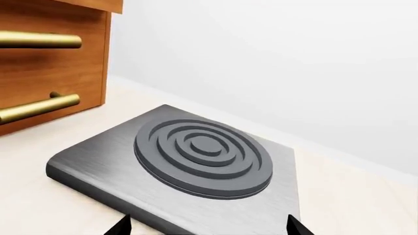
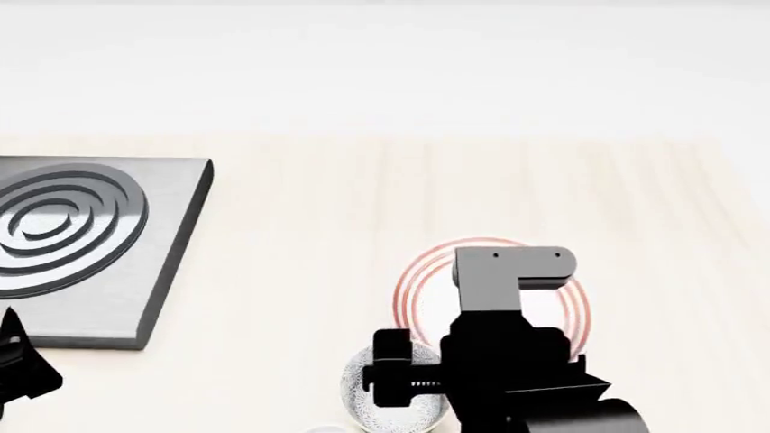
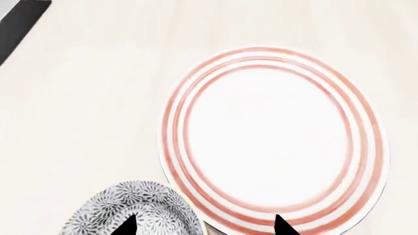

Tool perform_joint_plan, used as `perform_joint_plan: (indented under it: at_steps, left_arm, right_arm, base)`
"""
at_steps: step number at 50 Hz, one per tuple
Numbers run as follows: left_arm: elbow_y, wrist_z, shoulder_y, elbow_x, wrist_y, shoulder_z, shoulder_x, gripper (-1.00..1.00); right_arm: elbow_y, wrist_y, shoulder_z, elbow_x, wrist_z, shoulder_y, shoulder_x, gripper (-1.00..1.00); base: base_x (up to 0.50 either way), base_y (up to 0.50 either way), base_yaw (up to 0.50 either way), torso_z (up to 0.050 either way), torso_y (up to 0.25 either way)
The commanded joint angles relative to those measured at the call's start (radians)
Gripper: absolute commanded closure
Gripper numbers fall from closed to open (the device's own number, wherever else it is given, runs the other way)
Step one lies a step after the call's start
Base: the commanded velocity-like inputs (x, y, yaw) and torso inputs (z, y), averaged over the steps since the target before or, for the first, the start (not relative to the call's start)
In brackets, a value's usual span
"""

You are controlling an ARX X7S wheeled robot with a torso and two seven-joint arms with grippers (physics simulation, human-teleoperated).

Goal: Pick the akita bowl between the plate and the ramekin and place it on the plate.

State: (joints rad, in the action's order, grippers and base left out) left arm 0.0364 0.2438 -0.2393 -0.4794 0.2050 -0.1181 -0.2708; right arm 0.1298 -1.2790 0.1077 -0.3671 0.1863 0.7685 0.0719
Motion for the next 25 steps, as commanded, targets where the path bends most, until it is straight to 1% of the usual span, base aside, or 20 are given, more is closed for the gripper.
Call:
perform_joint_plan:
  at_steps: [1, 6, 16, 25]
  left_arm:
    - [-0.001, 0.002, 0.001, -0.003, -0.002, 0.003, -0.003, -1.00]
    - [0.003, 0.002, 0.000, -0.004, -0.004, 0.004, -0.004, -1.00]
    - [0.004, 0.004, 0.000, -0.007, -0.006, 0.006, -0.005, -1.00]
    - [0.007, 0.005, 0.000, -0.005, -0.012, 0.009, -0.006, -1.00]
  right_arm:
    - [0.054, -0.029, 0.001, -0.023, -0.001, 0.030, 0.000, -1.00]
    - [0.059, -0.048, 0.010, -0.035, -0.004, 0.029, 0.003, -1.00]
    - [0.107, -0.020, 0.009, -0.049, -0.014, 0.026, 0.005, -1.00]
    - [0.116, -0.032, 0.005, -0.073, -0.021, 0.017, 0.009, -1.00]
  base:
    - [0.00, 0.00, 0.00, 0.000, 0.000]
    - [0.00, 0.00, 0.00, 0.000, 0.000]
    - [0.00, 0.00, 0.00, 0.000, 0.000]
    - [0.00, 0.00, 0.00, 0.000, 0.000]
